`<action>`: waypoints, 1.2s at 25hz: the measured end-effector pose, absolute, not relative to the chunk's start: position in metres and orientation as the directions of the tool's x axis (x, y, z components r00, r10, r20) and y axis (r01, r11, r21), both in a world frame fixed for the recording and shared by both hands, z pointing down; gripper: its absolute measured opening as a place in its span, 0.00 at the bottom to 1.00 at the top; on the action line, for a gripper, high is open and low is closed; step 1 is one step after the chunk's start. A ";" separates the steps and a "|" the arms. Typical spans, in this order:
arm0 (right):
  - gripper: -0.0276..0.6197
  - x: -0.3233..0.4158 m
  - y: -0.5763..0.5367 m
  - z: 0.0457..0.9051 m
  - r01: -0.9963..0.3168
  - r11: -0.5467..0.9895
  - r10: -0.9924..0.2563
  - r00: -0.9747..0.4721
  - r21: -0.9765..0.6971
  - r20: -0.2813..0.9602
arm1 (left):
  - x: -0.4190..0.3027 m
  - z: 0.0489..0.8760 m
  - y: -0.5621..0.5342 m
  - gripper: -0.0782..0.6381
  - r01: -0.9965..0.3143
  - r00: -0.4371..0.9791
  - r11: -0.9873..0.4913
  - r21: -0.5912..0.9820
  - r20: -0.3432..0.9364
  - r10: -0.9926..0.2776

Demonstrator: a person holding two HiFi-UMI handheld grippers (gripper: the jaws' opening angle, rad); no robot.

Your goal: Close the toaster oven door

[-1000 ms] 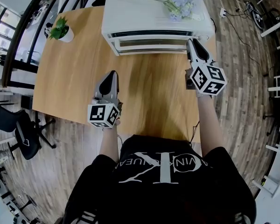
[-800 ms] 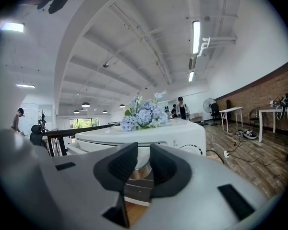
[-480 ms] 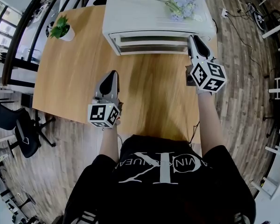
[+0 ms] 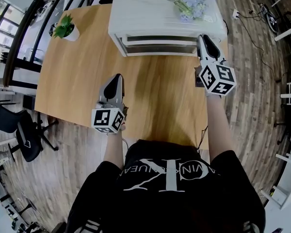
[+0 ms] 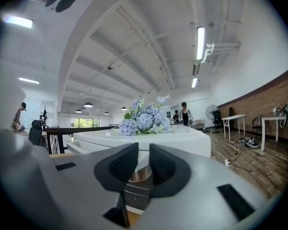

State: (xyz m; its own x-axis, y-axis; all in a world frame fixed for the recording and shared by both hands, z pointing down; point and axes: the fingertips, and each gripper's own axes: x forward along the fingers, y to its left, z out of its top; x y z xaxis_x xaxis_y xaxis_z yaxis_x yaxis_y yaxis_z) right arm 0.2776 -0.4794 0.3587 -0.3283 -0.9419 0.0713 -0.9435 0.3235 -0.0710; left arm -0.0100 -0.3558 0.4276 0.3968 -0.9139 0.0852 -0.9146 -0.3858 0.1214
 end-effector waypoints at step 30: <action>0.08 0.289 -0.370 0.392 -0.922 0.385 -0.913 -0.386 -0.030 0.132 | -0.003 0.409 -0.339 0.12 -0.909 0.411 -0.405 0.100 0.043 -0.911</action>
State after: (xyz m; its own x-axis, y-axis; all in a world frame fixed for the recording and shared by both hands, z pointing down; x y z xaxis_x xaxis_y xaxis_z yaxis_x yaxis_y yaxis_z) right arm 0.2889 -0.3704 0.3923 -0.3856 -0.9132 0.1318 -0.9224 0.3851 -0.0300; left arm -0.0028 -0.3389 0.4091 0.4109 -0.9107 0.0430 -0.9087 -0.4053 0.1000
